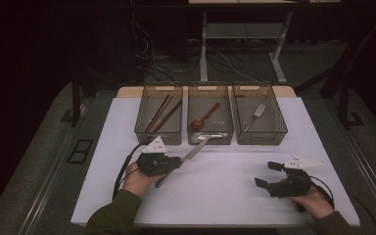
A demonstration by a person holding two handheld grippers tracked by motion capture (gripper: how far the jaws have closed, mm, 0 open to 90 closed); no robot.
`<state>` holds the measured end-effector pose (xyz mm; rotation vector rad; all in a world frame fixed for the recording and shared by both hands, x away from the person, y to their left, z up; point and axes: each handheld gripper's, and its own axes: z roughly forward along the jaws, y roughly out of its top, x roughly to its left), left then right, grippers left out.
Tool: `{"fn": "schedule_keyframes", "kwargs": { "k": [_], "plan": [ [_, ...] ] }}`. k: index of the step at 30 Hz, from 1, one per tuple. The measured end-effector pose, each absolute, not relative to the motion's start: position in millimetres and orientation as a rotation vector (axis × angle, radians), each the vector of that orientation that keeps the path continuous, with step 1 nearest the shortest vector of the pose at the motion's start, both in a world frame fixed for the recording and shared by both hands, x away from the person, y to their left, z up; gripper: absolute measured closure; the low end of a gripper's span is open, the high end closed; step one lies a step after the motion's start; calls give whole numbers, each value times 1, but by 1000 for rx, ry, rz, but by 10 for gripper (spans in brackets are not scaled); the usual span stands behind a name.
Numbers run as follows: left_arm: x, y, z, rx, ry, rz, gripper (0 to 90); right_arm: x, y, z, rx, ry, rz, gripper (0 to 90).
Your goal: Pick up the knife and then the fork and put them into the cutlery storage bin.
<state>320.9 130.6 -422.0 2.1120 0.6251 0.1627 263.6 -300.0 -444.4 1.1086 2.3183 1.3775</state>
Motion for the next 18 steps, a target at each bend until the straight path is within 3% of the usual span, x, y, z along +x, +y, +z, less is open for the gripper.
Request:
{"fn": "schedule_keyframes", "kwargs": {
  "k": [18],
  "plan": [
    [307,119,-395,1995,552,172,796,264,-292,-427,1042,2368,1411,136]
  ]
}}
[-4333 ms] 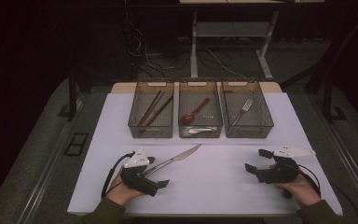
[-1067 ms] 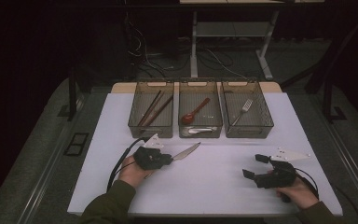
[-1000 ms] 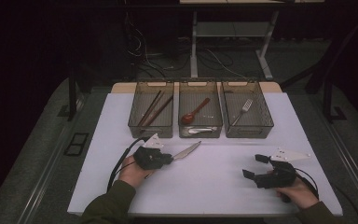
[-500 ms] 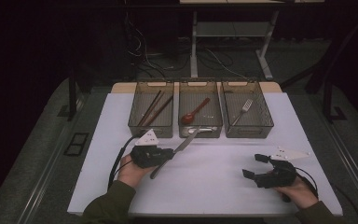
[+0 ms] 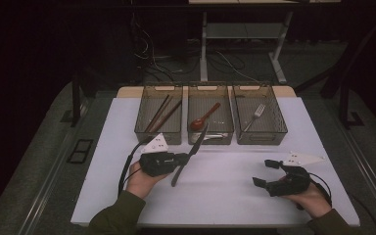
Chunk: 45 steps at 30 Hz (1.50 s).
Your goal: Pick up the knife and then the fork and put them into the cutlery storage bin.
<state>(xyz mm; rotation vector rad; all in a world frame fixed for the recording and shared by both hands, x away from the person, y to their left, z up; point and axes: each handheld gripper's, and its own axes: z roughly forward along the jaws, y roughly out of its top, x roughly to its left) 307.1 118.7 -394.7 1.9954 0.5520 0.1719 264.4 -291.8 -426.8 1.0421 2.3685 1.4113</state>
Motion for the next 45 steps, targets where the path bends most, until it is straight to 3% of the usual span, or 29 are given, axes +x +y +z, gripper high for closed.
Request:
{"fn": "schedule_keyframes", "kwargs": {
  "k": [8,14,24,41,43,45],
  "plan": [
    [302,108,-386,1971,540,186,796,269,-279,-410,1021,2370,1466,160],
    [301,90,-385,1972,554,202,796,279,-265,-393,1012,2336,1572,289],
    [301,55,-383,1980,513,211,795,300,-218,-374,971,2341,1750,422],
    [301,43,-386,1967,511,268,794,322,-195,-373,1030,2363,1825,843],
    [302,48,-384,1923,519,253,895,321,-194,-373,1023,2347,1796,866],
    [302,49,-384,1924,506,255,894,323,-196,-373,1019,2338,1774,879]
  ]
}}
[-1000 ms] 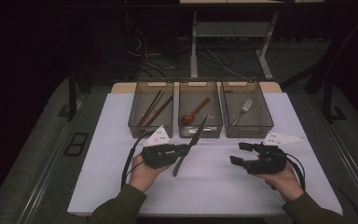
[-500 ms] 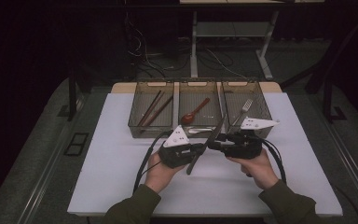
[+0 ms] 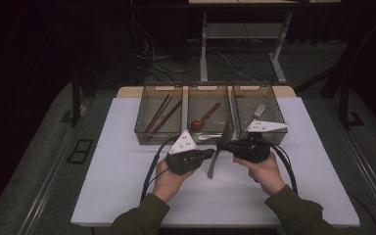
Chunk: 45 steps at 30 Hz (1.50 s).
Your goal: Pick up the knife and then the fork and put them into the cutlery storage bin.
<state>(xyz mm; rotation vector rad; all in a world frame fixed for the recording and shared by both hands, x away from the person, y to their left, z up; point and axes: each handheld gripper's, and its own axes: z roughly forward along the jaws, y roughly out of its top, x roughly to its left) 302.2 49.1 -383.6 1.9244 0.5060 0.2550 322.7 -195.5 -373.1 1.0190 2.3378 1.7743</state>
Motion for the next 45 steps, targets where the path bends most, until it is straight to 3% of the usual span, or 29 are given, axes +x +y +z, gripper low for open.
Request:
{"fn": "schedule_keyframes", "kwargs": {
  "k": [10,29,45],
  "plan": [
    [301,53,-388,1935,491,201,859,323,-202,-371,994,2339,1741,882],
    [291,110,-400,1938,549,191,485,325,-237,-353,979,2297,1673,883],
    [272,161,-433,1989,633,214,196,334,-270,-344,1047,2237,1600,883]
  ]
}}
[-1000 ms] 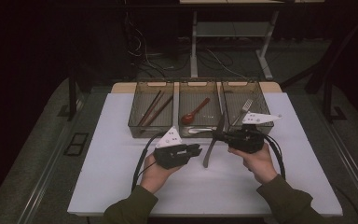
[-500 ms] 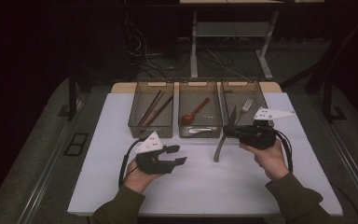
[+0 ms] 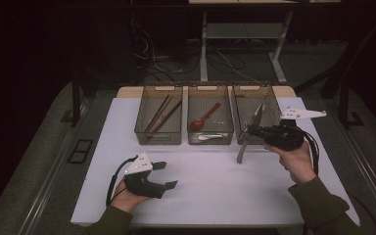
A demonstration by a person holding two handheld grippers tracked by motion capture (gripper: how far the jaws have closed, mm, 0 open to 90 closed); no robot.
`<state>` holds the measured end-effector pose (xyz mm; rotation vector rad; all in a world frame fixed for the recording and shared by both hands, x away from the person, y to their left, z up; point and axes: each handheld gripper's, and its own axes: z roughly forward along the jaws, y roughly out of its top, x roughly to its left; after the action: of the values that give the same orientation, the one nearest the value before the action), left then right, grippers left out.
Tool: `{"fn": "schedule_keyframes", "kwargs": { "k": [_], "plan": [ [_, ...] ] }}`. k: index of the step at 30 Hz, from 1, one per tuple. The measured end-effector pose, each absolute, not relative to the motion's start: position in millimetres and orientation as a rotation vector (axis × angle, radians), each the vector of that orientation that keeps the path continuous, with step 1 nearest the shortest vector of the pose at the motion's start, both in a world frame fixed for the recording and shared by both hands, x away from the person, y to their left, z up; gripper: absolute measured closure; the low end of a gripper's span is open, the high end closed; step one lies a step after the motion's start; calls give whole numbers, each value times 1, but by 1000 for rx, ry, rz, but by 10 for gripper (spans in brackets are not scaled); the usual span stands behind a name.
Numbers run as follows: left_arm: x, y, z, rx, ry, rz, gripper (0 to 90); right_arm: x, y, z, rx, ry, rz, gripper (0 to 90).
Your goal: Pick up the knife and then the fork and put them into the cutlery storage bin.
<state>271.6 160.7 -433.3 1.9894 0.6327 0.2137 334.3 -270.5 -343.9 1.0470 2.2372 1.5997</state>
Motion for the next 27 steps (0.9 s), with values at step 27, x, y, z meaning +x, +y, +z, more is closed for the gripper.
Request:
{"fn": "schedule_keyframes", "kwargs": {
  "k": [27],
  "plan": [
    [270,157,-439,2037,639,196,0,363,-317,-278,1094,2083,1535,884]
  ]
}}
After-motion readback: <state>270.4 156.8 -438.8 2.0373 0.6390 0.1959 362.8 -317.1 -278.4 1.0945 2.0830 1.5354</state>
